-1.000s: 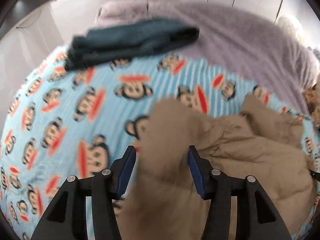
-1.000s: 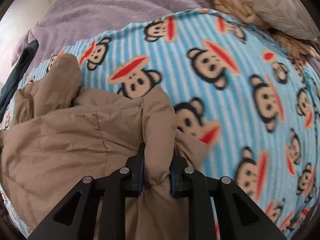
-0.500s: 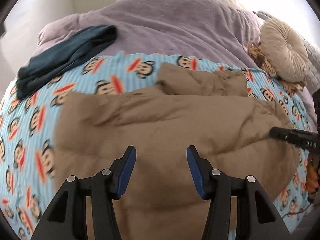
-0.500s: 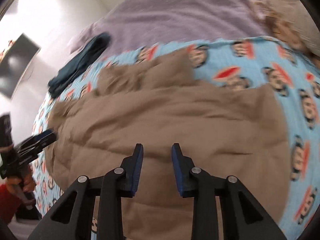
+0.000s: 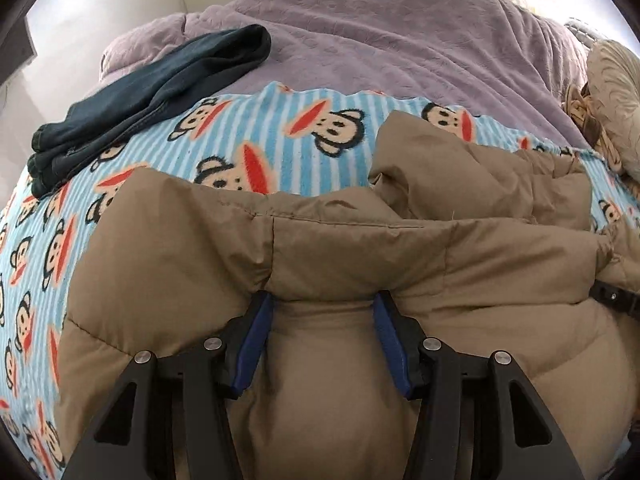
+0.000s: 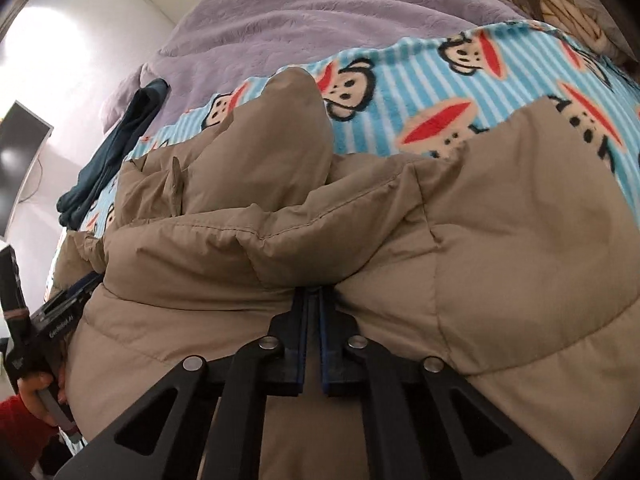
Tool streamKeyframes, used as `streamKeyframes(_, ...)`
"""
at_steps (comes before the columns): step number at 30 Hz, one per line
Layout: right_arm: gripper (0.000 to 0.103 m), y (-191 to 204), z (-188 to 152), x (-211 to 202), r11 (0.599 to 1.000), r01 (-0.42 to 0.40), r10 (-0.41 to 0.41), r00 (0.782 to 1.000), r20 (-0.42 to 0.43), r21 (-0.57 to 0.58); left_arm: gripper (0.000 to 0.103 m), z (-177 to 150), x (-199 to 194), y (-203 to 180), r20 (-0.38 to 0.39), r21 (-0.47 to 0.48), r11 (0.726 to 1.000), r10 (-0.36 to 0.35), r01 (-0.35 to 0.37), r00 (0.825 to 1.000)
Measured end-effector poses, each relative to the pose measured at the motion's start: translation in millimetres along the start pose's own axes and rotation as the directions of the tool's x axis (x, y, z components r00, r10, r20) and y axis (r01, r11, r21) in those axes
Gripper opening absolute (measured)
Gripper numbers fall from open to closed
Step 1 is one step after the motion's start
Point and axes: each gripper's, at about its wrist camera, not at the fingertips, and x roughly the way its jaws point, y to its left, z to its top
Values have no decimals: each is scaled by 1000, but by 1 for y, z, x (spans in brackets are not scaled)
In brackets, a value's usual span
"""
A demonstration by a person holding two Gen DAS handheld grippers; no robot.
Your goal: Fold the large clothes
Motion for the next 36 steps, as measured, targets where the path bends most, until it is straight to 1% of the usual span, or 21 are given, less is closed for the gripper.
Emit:
streamKeyframes(1,3,0,3,-3,1000,1,-1,1000,-10,-13,55,3,-6,3,8,0,1000,1,-1,1000)
streamKeyframes(2,3,-2,5,-9,1000,8,-8,1000,-10,-21,55,4,-15,9,32,6,1000,14,-14,999)
streamKeyframes(4,4,-13,10,-29,998,66,-65,997,28,-18,55,5,-24,22,61,7,999,47,-48,997)
streamKeyframes(5,4,-22,12,-38,996,90,-90,995,43,0,55,4,-24,33,59,-1,999,48,-48,997)
streamKeyframes(7,3,-53,16,-48,990,122,-126,990,57,71,55,2,-14,47,40,-9,999,52,-51,998)
streamKeyframes(8,3,-66,17,-49,989,110,-116,992,54,102,55,0,-7,49,41,-2,999,46,-46,998)
streamKeyframes(10,1,-87,16,-41,984,58,-67,997,46,168,55,-3,4,47,48,1,999,47,-47,998)
streamKeyframes(12,1,-96,15,-30,980,37,-50,997,61,197,55,-3,12,45,63,-17,999,49,-48,997)
streamKeyframes(17,0,-90,15,-11,985,77,-95,988,118,151,55,-1,23,44,72,-31,999,30,-28,997)
streamKeyframes(22,1,-88,19,-9,984,101,-118,987,111,147,55,0,20,43,49,-34,999,42,-40,998)
streamKeyframes(24,2,-85,22,-16,979,125,-139,987,79,162,55,6,13,44,21,-58,997,44,-42,999)
streamKeyframes(25,6,-84,23,-20,976,134,-147,987,64,172,55,9,7,45,7,-75,996,42,-41,999)
streamKeyframes(27,7,-77,26,-31,968,163,-172,985,32,191,55,10,-12,49,6,-101,994,33,-33,999)
streamKeyframes(30,9,-67,14,-57,968,157,-166,986,31,194,55,1,-37,53,1,-128,991,25,-25,1000)
streamKeyframes(31,17,-65,8,-65,968,153,-162,986,31,197,56,-6,-48,53,-5,-132,991,19,-19,1000)
streamKeyframes(32,21,-63,-1,-74,968,147,-156,987,32,206,58,-12,-55,52,-10,-134,991,20,-21,1000)
streamKeyframes(33,37,-61,-10,-82,967,139,-149,988,34,216,76,-20,-62,52,-19,-137,990,24,-26,1000)
streamKeyframes(34,52,-59,-20,-92,965,123,-135,990,37,232,90,-30,-71,52,-20,-146,989,28,-31,999)
streamKeyframes(35,55,-58,-28,-99,962,113,-127,991,41,247,90,-38,-77,51,-19,-153,988,26,-29,999)
streamKeyframes(36,56,-55,-38,-107,959,106,-121,992,44,262,90,-48,-83,49,-30,-158,987,16,-21,999)
